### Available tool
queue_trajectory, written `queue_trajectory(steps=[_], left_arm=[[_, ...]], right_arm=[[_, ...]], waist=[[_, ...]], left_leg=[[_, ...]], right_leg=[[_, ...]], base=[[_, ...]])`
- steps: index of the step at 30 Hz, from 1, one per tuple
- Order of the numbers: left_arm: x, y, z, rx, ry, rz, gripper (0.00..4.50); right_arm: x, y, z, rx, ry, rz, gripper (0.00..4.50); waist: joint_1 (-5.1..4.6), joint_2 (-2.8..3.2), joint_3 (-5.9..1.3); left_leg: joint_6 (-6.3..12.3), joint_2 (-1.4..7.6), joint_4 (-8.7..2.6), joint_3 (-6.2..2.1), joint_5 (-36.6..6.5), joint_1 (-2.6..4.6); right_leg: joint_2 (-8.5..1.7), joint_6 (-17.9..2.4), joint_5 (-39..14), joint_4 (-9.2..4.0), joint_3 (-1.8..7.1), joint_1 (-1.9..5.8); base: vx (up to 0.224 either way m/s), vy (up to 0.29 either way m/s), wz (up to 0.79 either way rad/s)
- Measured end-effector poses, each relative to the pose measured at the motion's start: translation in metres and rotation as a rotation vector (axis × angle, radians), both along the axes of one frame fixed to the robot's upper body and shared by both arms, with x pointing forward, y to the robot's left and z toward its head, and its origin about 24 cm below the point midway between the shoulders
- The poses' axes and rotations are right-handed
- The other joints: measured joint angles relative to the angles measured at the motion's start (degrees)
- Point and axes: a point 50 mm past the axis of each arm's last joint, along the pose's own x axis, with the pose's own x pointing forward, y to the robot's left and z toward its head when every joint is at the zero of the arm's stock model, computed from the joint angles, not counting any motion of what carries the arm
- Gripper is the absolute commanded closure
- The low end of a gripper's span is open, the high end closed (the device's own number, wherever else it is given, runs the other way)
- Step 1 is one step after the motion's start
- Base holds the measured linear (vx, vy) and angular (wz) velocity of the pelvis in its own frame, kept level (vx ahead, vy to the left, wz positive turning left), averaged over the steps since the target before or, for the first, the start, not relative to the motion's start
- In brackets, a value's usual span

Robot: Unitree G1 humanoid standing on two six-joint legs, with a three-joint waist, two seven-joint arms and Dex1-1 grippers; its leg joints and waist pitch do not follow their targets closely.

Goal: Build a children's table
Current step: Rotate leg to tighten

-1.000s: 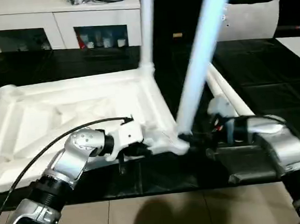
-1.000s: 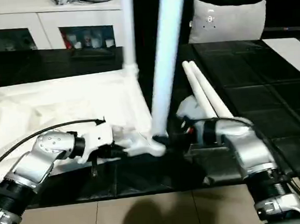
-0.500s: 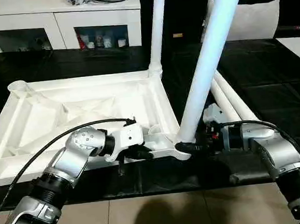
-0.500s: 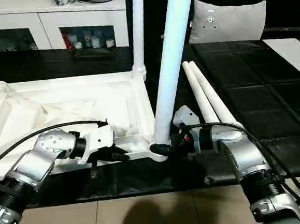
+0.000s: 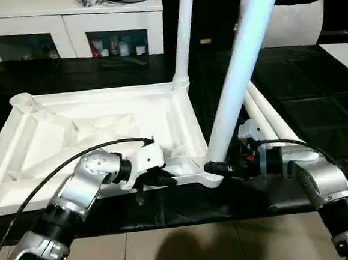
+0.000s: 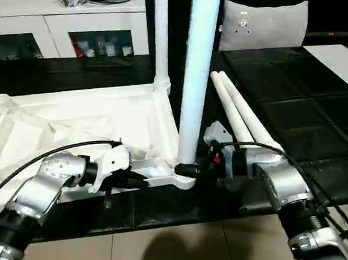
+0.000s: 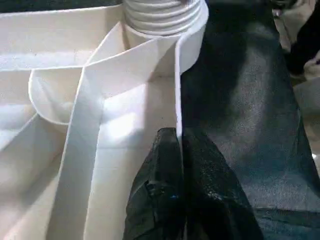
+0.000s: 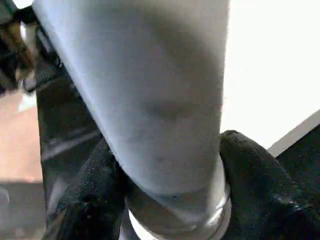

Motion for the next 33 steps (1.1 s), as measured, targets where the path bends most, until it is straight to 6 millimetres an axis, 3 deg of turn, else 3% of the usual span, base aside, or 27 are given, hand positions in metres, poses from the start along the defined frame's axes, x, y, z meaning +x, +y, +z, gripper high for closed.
queue_trajectory(steps=[4, 8, 12, 16, 17, 22, 28, 33], left_arm=[[0.003, -0.003, -0.005, -0.033, 0.021, 0.170, 4.50], [0.010, -0.033, -0.010, -0.079, 0.017, 0.405, 4.50], [0.009, -0.051, -0.011, -0.090, 0.031, 0.505, 4.50], [0.009, -0.052, -0.011, -0.076, 0.016, 0.507, 4.50], [0.009, -0.051, -0.010, -0.069, 0.006, 0.502, 4.50], [0.009, -0.045, -0.009, -0.029, -0.055, 0.450, 4.50], [0.009, -0.034, -0.005, 0.009, -0.118, 0.364, 4.50], [0.010, -0.020, -0.002, 0.014, -0.146, 0.277, 4.50]], right_arm=[[0.011, 0.012, -0.005, 0.012, 0.000, -0.169, 2.07], [0.035, 0.023, -0.005, -0.011, 0.015, -0.469, 2.07], [0.042, 0.026, -0.005, -0.024, 0.017, -0.582, 2.07], [0.042, 0.028, -0.006, -0.018, 0.018, -0.595, 2.07], [0.042, 0.028, -0.006, -0.012, 0.019, -0.598, 1.52], [0.039, 0.026, -0.007, 0.006, 0.011, -0.557, 1.05], [0.030, 0.006, -0.005, -0.011, -0.035, -0.421, 0.53], [0.019, -0.013, 0.001, -0.020, -0.047, -0.288, 0.15]], waist=[[-1.16, -0.08, -0.07], [-2.66, -0.09, -0.05], [-3.06, -0.09, -0.02], [-3.08, -0.10, -0.02], [-3.10, -0.10, -0.02], [-3.10, -0.10, -0.02], [-2.69, -0.11, -0.01], [-1.46, -0.10, -0.01]], left_leg=[[-0.03, 0.00, 0.16, 0.00, 0.02, 0.26], [-0.04, -0.05, 0.24, -0.08, 0.01, 0.52], [-0.03, -0.06, 0.21, -0.11, 0.01, 0.52], [-0.03, -0.07, 0.21, -0.11, 0.01, 0.52], [-0.03, -0.07, 0.21, -0.11, 0.01, 0.51], [-0.02, -0.07, 0.20, -0.11, 0.00, 0.42], [-0.02, -0.07, 0.06, -0.11, 0.00, 0.32], [0.04, -0.08, 0.10, -0.09, -0.05, -0.12]], right_leg=[[-0.03, 0.23, -0.14, 0.15, 0.03, 0.09], [-0.14, 0.37, -0.22, -0.16, -0.14, 0.21], [-0.14, 0.37, -0.22, -0.49, -0.19, 0.23], [-0.14, 0.37, -0.22, -0.66, -0.18, 0.22], [-0.14, 0.37, -0.22, -0.71, -0.19, 0.20], [-0.14, 0.37, -0.22, -0.85, -0.18, 0.06], [-0.11, 0.33, -0.17, -0.77, -0.17, -0.06], [-0.09, 0.06, 0.91, -0.62, -0.09, -0.43]], base=[[0.000, 0.000, 0.00], [0.000, 0.000, 0.00], [0.000, 0.000, 0.00], [0.000, 0.000, 0.00], [0.000, 0.000, 0.00], [0.000, 0.000, 0.00], [0.000, 0.000, 0.00], [0.000, 0.000, 0.00]])
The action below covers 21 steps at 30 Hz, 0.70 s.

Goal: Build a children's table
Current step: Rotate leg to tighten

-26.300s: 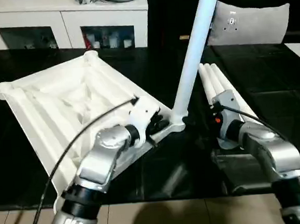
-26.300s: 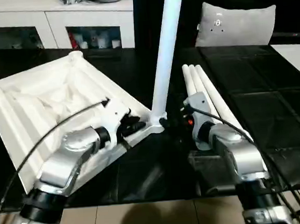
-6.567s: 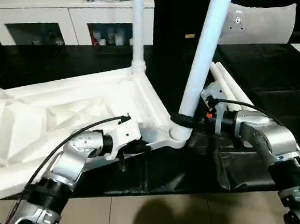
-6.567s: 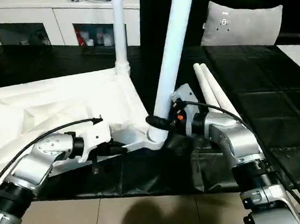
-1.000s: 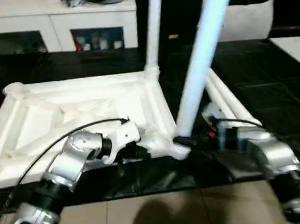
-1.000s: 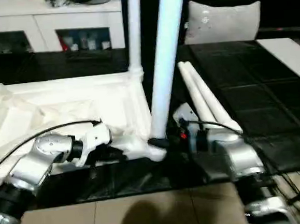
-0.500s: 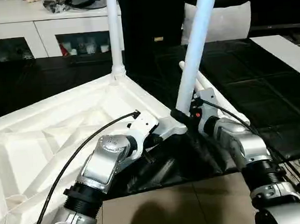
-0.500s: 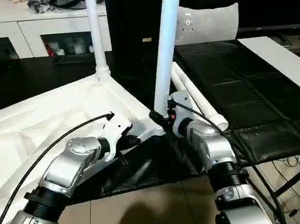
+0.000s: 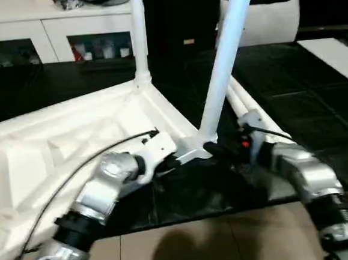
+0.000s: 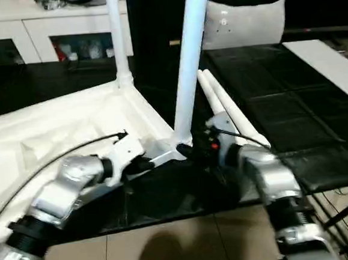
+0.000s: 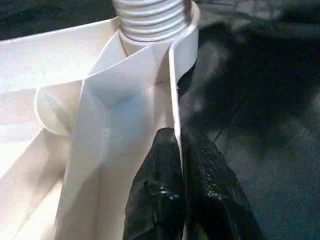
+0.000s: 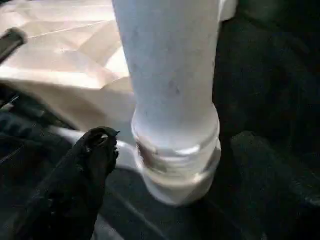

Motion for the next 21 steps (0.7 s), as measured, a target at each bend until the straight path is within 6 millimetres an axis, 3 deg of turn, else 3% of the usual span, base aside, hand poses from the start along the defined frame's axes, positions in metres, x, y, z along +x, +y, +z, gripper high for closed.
queue_trajectory(steps=[6, 12, 13, 21], left_arm=[[-0.004, 0.015, 0.002, 0.019, 0.014, -0.152, 4.50], [-0.008, 0.023, 0.006, 0.058, 0.063, -0.296, 4.50], [-0.009, 0.023, 0.006, 0.056, 0.072, -0.312, 4.50], [-0.011, 0.020, 0.004, 0.036, 0.109, -0.365, 4.50]], right_arm=[[-0.011, -0.010, 0.006, -0.086, -0.028, 0.174, 0.05], [-0.015, -0.004, 0.006, -0.096, -0.035, 0.291, 0.05], [-0.016, -0.003, 0.006, -0.093, -0.031, 0.306, 0.33], [-0.019, 0.007, 0.002, -0.068, -0.011, 0.368, 0.99]], waist=[[1.07, 0.01, 0.00], [1.63, 0.00, 0.00], [1.71, 0.00, 0.00], [1.70, 0.00, 0.00]], left_leg=[[-0.05, 0.10, -0.27, -0.02, -0.01, 0.00], [-0.06, 0.07, -0.13, 0.01, -0.02, 0.01], [-0.06, 0.07, -0.12, 0.01, -0.02, 0.02], [-0.06, 0.07, -0.01, 0.01, -0.01, 0.07]], right_leg=[[0.09, 0.20, -0.26, 0.17, -0.08, -0.13], [0.05, 0.15, -0.23, 0.15, -0.01, -0.08], [0.04, 0.15, -0.23, 0.15, -0.02, -0.06], [0.04, 0.23, -0.27, 0.20, 0.00, 0.01]], base=[[0.000, 0.000, 0.00], [0.000, 0.000, 0.00], [0.000, 0.000, 0.00], [0.000, 0.000, 0.00]])
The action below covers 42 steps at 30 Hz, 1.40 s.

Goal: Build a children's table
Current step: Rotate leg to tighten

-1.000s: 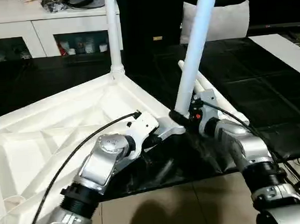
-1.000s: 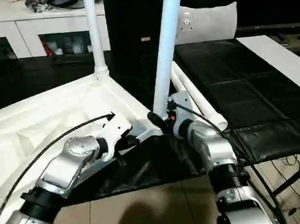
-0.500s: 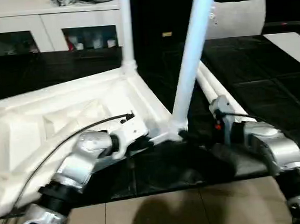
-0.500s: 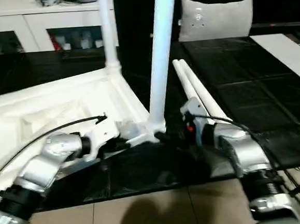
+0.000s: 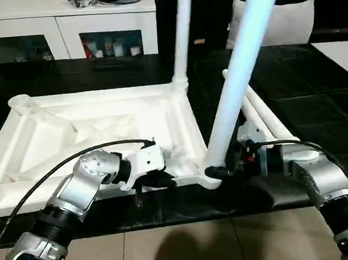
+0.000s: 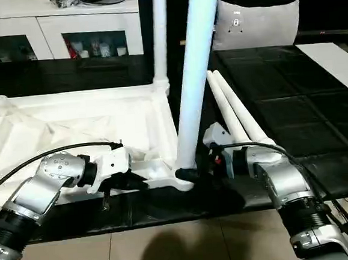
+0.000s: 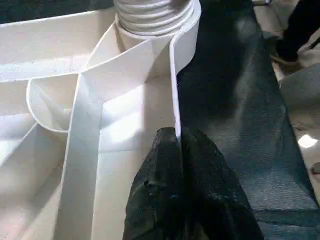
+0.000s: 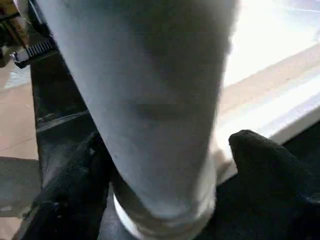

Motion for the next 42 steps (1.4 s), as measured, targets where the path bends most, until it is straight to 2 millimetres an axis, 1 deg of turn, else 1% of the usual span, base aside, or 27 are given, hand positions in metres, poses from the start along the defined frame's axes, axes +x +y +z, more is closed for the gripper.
queue_trajectory(steps=[2, 4, 5, 6, 11, 14, 16, 18, 20, 22, 23, 24, 27, 30, 32, 34, 35, 36, 37, 40, 42], left_arm=[[0.000, 0.000, 0.000, -0.001, 0.001, -0.002, 4.50], [0.000, 0.000, 0.000, -0.002, 0.003, -0.004, 4.50], [0.000, 0.000, 0.000, -0.002, 0.004, -0.004, 4.50], [0.000, 0.000, 0.000, -0.003, 0.005, -0.005, 4.50], [0.000, 0.000, 0.000, -0.005, 0.016, 0.000, 4.50], [0.000, -0.001, -0.001, -0.015, 0.040, 0.027, 4.50], [0.000, -0.001, -0.001, -0.021, 0.059, 0.069, 4.50], [0.001, -0.001, -0.003, -0.045, 0.069, 0.168, 4.50], [0.005, -0.004, -0.005, -0.071, 0.075, 0.265, 4.50], [0.009, -0.015, -0.009, -0.125, 0.095, 0.414, 4.50], [0.010, -0.024, -0.010, -0.149, 0.104, 0.486, 4.50], [0.010, -0.030, -0.010, -0.160, 0.110, 0.513, 4.50], [0.009, -0.042, -0.011, -0.167, 0.107, 0.565, 4.50], [0.009, -0.046, -0.010, -0.163, 0.085, 0.581, 4.50], [0.009, -0.047, -0.009, -0.156, 0.074, 0.581, 4.50], [0.008, -0.048, -0.008, -0.147, 0.060, 0.576, 4.50], [0.008, -0.048, -0.008, -0.145, 0.055, 0.576, 4.50], [0.008, -0.048, -0.008, -0.143, 0.052, 0.574, 4.50], [0.008, -0.048, -0.007, -0.140, 0.048, 0.571, 4.50], [0.008, -0.043, -0.007, -0.118, 0.011, 0.538, 4.50], [0.009, -0.040, -0.006, -0.111, -0.005, 0.513, 4.50]], right_arm=[[-0.001, 0.002, -0.001, 0.006, 0.009, 0.009, 1.29], [-0.001, 0.003, -0.001, 0.011, 0.013, 0.012, 1.35], [-0.001, 0.003, -0.001, 0.017, 0.015, 0.014, 1.56], [-0.001, 0.003, -0.001, 0.019, 0.016, 0.014, 1.56], [-0.002, 0.003, -0.003, 0.030, 0.036, 0.010, 1.88], [-0.002, 0.004, -0.004, 0.046, 0.057, -0.009, 1.88], [-0.001, 0.010, -0.005, 0.066, 0.071, -0.045, 1.89], [0.003, 0.018, -0.009, 0.081, 0.070, -0.139, 1.89], [0.010, 0.024, -0.011, 0.087, 0.056, -0.255, 1.91], [0.023, 0.031, -0.012, 0.087, 0.047, -0.420, 1.91], [0.030, 0.035, -0.011, 0.078, 0.041, -0.508, 1.91], [0.034, 0.035, -0.010, 0.065, 0.032, -0.549, 1.91], [0.038, 0.036, -0.010, 0.046, 0.017, -0.610, 1.91], [0.039, 0.036, -0.009, 0.038, 0.004, -0.624, 1.91], [0.039, 0.035, -0.009, 0.047, 0.003, -0.630, 1.21], [0.039, 0.036, -0.009, 0.054, 0.002, -0.631, 1.19], [0.039, 0.037, -0.009, 0.059, 0.002, -0.627, 1.09], [0.039, 0.037, -0.008, 0.060, 0.000, -0.626, 0.89], [0.039, 0.036, -0.008, 0.060, -0.001, -0.624, 0.89], [0.034, 0.030, -0.007, 0.065, -0.011, -0.566, 0.71], [0.032, 0.026, -0.007, 0.066, -0.013, -0.532, 0.38]], waist=[[0.05, 0.00, 0.00], [0.05, 0.00, 0.00], [0.06, 0.00, 0.00], [0.07, 0.00, 0.00], [0.08, 0.00, 0.00], [0.02, -0.02, -0.01], [-0.27, -0.05, -0.03], [-0.67, -0.06, -0.04], [-1.52, -0.06, -0.04], [-2.41, -0.08, -0.02], [-3.16, -0.12, 0.01], [-3.50, -0.15, 0.03], [-3.75, -0.12, 0.02], [-3.35, -0.15, 0.04], [-3.30, -0.15, 0.04], [-3.30, -0.15, 0.04], [-3.32, -0.15, 0.04], [-3.32, -0.15, 0.04], [-3.32, -0.15, 0.04], [-3.17, -0.15, 0.04], [-3.24, -0.15, 0.04]], left_leg=[[0.00, 0.00, 0.00, 0.00, 0.00, 0.00], [0.00, 0.00, 0.00, 0.00, 0.00, 0.00], [0.00, 0.00, 0.00, 0.00, 0.00, 0.00], [0.00, 0.00, 0.00, 0.00, 0.00, -0.01], [0.00, 0.00, 0.00, 0.00, 0.00, 0.00], [0.00, 0.00, 0.00, 0.00, 0.00, 0.04], [-0.01, 0.01, 0.00, 0.00, 0.00, 0.13], [-0.04, 0.01, 0.00, 0.00, 0.02, 0.28], [-0.06, 0.00, 0.03, 0.00, 0.04, 0.33], [-0.06, -0.01, 0.15, 0.04, 0.04, 0.38], [-0.06, -0.01, 0.19, 0.03, 0.04, 0.37], [-0.06, -0.02, 0.21, 0.04, 0.04, 0.35], [-0.05, -0.02, 0.18, 0.01, 0.04, 0.35], [-0.05, -0.02, 0.07, -0.01, 0.04, 0.34], [-0.05, -0.02, 0.06, -0.01, 0.04, 0.28], [-0.04, -0.03, 0.06, -0.01, 0.03, 0.22], [-0.03, -0.03, 0.06, -0.01, 0.03, 0.18], [-0.03, -0.03, 0.06, -0.01, 0.02, 0.17], [-0.03, -0.03, 0.05, -0.01, 0.02, 0.16], [-0.03, -0.02, -0.01, -0.02, 0.02, 0.04], [-0.03, -0.02, -0.02, -0.02, 0.02, 0.01]], right_leg=[[0.00, 0.00, 0.00, 0.00, 0.00, 0.00], [0.00, 0.00, 0.00, 0.00, 0.00, 0.01], [0.00, -0.02, 0.01, 0.00, 0.00, 0.01], [0.00, -0.13, 0.07, 0.00, 0.00, 0.01], [0.00, -0.21, 0.12, 0.00, 0.00, 0.02], [0.00, -0.20, 0.12, 0.00, 0.00, 0.04], [0.00, -0.10, 0.06, 0.03, 0.00, 0.08], [0.00, 0.02, -0.01, 0.05, 0.01, 0.14], [0.00, 0.08, -0.05, -0.03, 0.01, 0.15], [-0.03, 0.09, -0.06, -0.03, 0.06, 0.13], [-0.05, 0.10, -0.07, -0.12, 0.03, 0.13], [-0.06, 0.11, -0.07, -0.19, 0.02, 0.11], [-0.06, 0.11, -0.07, -0.29, -0.01, 0.11], [-0.05, 0.11, -0.07, -0.29, -0.04, 0.10], [-0.05, 0.11, -0.06, -0.29, -0.04, 0.08], [-0.05, 0.11, -0.06, -0.30, -0.03, 0.07], [-0.05, 0.10, -0.05, -0.30, -0.03, 0.05], [-0.05, 0.09, -0.05, -0.30, -0.03, 0.05], [-0.04, 0.09, -0.04, -0.29, -0.03, 0.03], [-0.02, 0.09, -0.02, -0.22, -0.04, -0.07], [-0.02, 0.07, 0.02, -0.08, -0.04, -0.17]], base=[[0.000, 0.000, 0.00], [0.000, 0.000, 0.00], [0.000, 0.000, 0.00], [0.000, 0.000, 0.00], [0.000, 0.000, 0.00], [0.000, 0.000, 0.00], [0.000, 0.000, 0.00], [0.000, 0.000, 0.00], [0.000, 0.000, 0.00], [0.000, 0.000, 0.00], [0.000, 0.000, 0.00], [0.000, 0.000, 0.00], [0.000, 0.000, 0.00], [0.000, 0.000, 0.00], [0.000, 0.000, 0.00], [0.000, 0.000, 0.00], [0.000, 0.000, 0.00], [0.000, 0.000, 0.00], [0.000, 0.000, 0.00], [0.000, 0.000, 0.00], [0.000, 0.000, 0.00]])
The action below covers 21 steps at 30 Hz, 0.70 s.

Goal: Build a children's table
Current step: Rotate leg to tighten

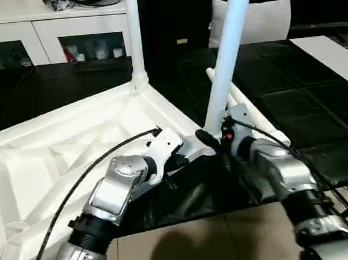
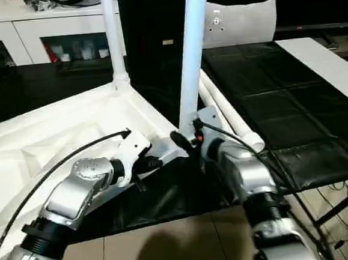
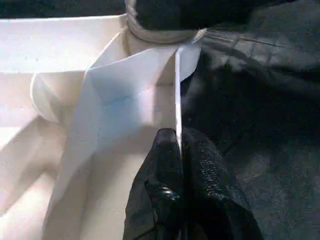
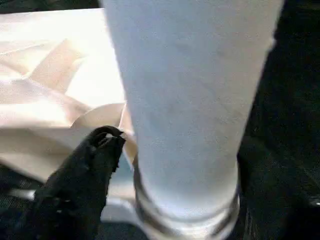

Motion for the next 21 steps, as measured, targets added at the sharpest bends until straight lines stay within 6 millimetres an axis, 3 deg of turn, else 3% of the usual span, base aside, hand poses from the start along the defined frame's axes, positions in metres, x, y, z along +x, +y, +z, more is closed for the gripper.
queue_trajectory(steps=[5, 12, 17, 21], left_arm=[[0.002, 0.015, 0.003, 0.034, -0.019, -0.056, 4.50], [-0.004, 0.046, 0.008, 0.095, 0.005, -0.263, 4.50], [-0.011, 0.047, 0.009, 0.096, 0.062, -0.422, 4.50], [-0.014, 0.044, 0.009, 0.106, 0.079, -0.491, 4.50]], right_arm=[[-0.007, -0.011, 0.001, -0.017, -0.019, 0.111, 0.08], [-0.019, -0.033, 0.011, -0.106, -0.042, 0.349, 0.08], [-0.028, -0.027, 0.011, -0.101, -0.034, 0.506, 0.08], [-0.033, -0.026, 0.009, -0.089, -0.015, 0.562, 0.37]], waist=[[0.25, 0.00, 0.00], [1.02, -0.01, 0.00], [2.50, 0.00, 0.00], [3.11, 0.00, 0.00]], left_leg=[[-0.03, 0.07, -0.09, -0.02, 0.02, -0.04], [-0.02, 0.05, -0.07, -0.01, 0.00, -0.07], [-0.02, 0.03, -0.02, 0.00, 0.00, 0.00], [-0.02, 0.03, 0.05, 0.00, 0.00, 0.04]], right_leg=[[0.08, -0.01, 0.05, 0.09, -0.04, -0.10], [0.07, -0.07, 0.09, 0.02, -0.01, -0.08], [0.03, -0.15, 0.13, 0.03, 0.02, 0.02], [0.03, -0.24, 0.19, 0.04, 0.03, 0.08]], base=[[0.000, 0.000, 0.00], [0.000, 0.000, 0.00], [0.000, 0.000, 0.00], [0.000, 0.000, 0.00]])
